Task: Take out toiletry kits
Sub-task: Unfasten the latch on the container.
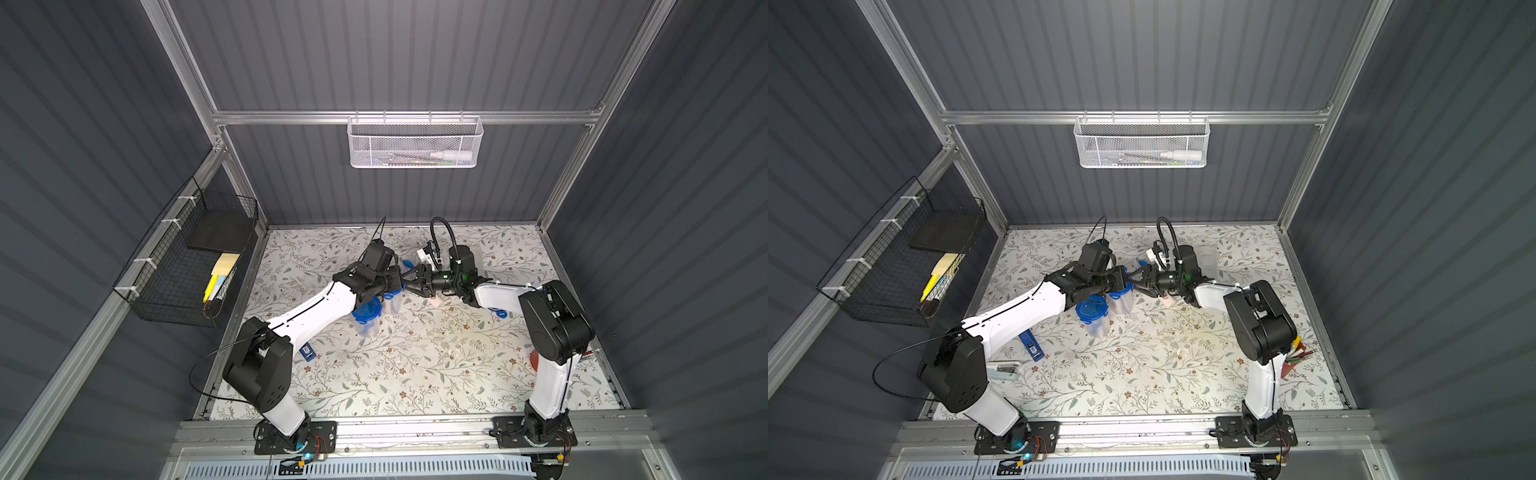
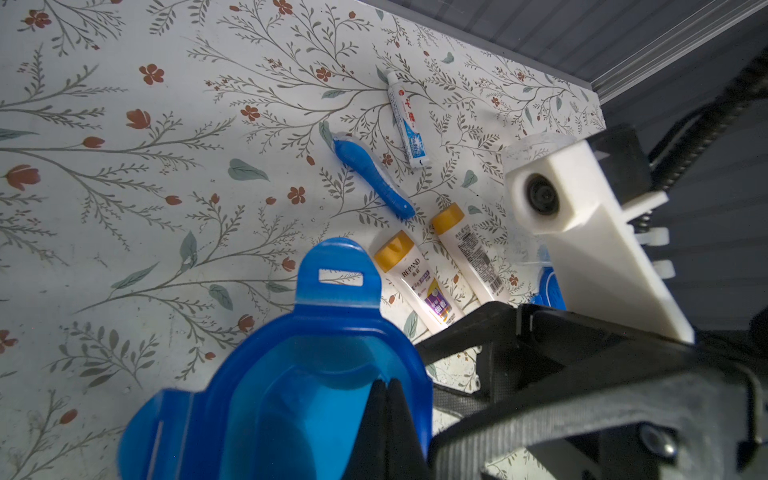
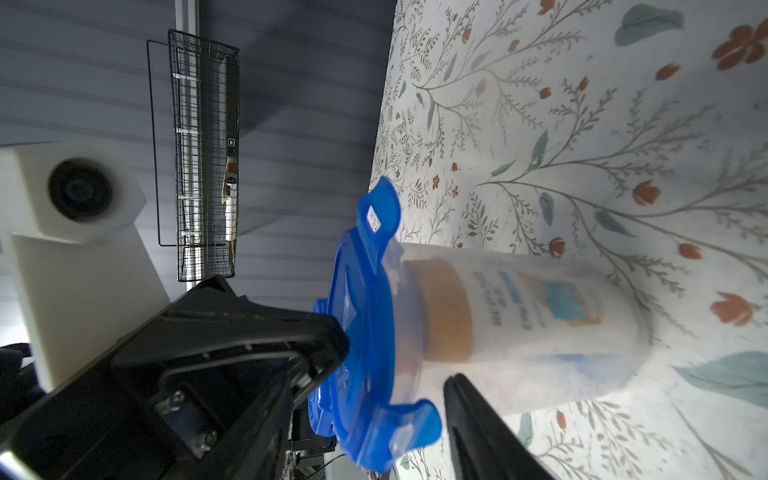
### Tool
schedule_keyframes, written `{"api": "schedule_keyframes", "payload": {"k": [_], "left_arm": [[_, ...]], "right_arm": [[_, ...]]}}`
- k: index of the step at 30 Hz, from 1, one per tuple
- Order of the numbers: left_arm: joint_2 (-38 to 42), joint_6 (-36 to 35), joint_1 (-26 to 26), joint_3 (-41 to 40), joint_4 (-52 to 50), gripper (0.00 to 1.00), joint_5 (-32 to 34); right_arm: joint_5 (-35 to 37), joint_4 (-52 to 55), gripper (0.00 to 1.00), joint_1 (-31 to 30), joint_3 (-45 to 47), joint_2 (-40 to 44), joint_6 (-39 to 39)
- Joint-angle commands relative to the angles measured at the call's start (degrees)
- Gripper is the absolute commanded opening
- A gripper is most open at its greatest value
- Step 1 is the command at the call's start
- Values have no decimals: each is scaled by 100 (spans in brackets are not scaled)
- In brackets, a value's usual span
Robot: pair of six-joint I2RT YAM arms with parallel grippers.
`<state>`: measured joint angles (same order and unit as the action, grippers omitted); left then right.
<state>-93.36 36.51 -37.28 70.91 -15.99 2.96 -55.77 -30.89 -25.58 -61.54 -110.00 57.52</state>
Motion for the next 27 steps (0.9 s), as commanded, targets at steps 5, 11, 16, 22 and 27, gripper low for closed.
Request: {"api": "schedule_keyframes", "payload": {"k": [5, 11, 16, 22, 27], "left_arm": [[-133, 84, 36, -347, -893, 0, -81], [-73, 151, 36, -528, -846, 0, -33], [-51, 222, 36, -746, -778, 0, -41], [19, 317, 36, -1016, -665, 0, 17], [51, 380, 45, -1240, -586, 0, 47]], "right_arm": [[-247, -808, 64, -85, 158, -116, 500], [-396, -2224, 62, -78, 281, -295, 1469], [-444, -2917, 56, -70, 317, -393, 1952], [-467, -3344, 55, -69, 371, -358, 2255], [-487, -3497, 55, -70, 397, -275, 2381]]}}
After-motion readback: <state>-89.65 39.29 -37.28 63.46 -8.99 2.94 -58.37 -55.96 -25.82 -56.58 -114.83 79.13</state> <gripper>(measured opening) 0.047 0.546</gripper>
